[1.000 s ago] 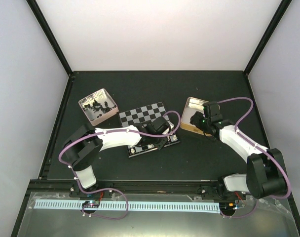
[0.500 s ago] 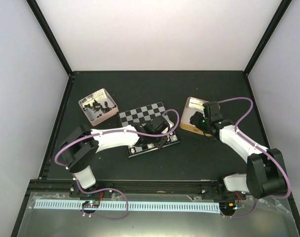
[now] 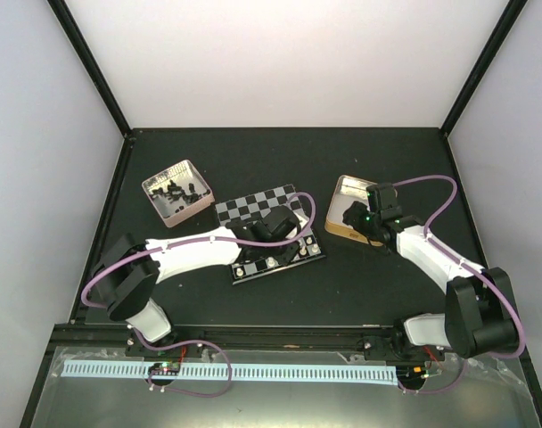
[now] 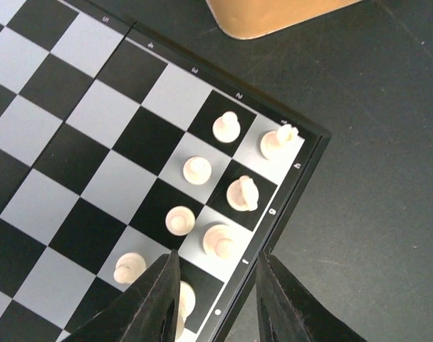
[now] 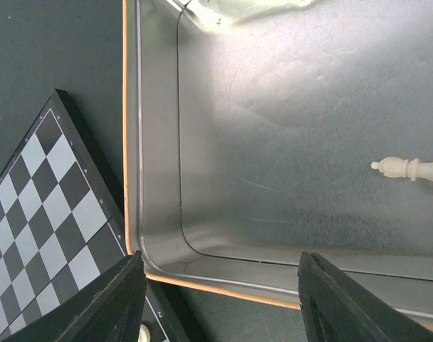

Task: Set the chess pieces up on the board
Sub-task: Place the chess piece on the chessboard, then adjust the storage box at the center of the board, then pick up the chess piece from the storage box.

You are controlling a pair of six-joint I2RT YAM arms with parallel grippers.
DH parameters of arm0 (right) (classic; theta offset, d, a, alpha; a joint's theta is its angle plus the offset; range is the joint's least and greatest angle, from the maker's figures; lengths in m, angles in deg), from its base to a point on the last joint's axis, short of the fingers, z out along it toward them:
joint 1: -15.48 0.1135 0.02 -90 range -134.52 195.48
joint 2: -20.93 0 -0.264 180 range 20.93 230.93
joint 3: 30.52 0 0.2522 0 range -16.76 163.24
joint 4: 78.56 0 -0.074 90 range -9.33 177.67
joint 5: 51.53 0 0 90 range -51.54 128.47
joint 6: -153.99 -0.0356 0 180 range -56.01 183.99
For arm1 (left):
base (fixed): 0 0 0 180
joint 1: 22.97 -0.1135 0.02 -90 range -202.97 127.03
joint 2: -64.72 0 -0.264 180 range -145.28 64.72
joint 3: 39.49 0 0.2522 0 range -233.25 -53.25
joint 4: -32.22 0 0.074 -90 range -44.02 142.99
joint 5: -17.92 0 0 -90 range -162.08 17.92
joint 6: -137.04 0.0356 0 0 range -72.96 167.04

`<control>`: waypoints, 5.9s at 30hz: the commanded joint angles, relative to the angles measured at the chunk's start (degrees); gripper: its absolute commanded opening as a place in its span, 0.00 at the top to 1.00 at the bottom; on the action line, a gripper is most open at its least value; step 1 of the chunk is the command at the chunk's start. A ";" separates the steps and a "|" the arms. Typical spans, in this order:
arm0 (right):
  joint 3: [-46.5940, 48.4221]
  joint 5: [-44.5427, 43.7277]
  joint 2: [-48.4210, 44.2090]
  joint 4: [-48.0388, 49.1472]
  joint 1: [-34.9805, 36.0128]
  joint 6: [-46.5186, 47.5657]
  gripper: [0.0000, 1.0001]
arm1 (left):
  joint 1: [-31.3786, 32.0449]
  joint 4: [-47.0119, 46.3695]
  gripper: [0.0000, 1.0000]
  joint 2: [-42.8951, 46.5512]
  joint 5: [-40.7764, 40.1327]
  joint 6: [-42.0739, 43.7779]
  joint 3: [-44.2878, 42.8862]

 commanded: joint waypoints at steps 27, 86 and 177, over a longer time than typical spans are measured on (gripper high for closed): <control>1.66 0.66 2.04 -0.07 -0.77 0.73 0.41 | -1.63 2.51 0.88 -0.78 1.19 -1.75 3.40; 41.95 -9.67 30.99 -18.82 -7.70 47.59 0.20 | -15.87 -0.30 0.35 16.60 10.09 -3.27 2.24; 32.46 -10.56 37.13 -18.65 -0.78 17.28 0.61 | -17.57 -2.28 0.38 22.42 12.14 -4.60 7.89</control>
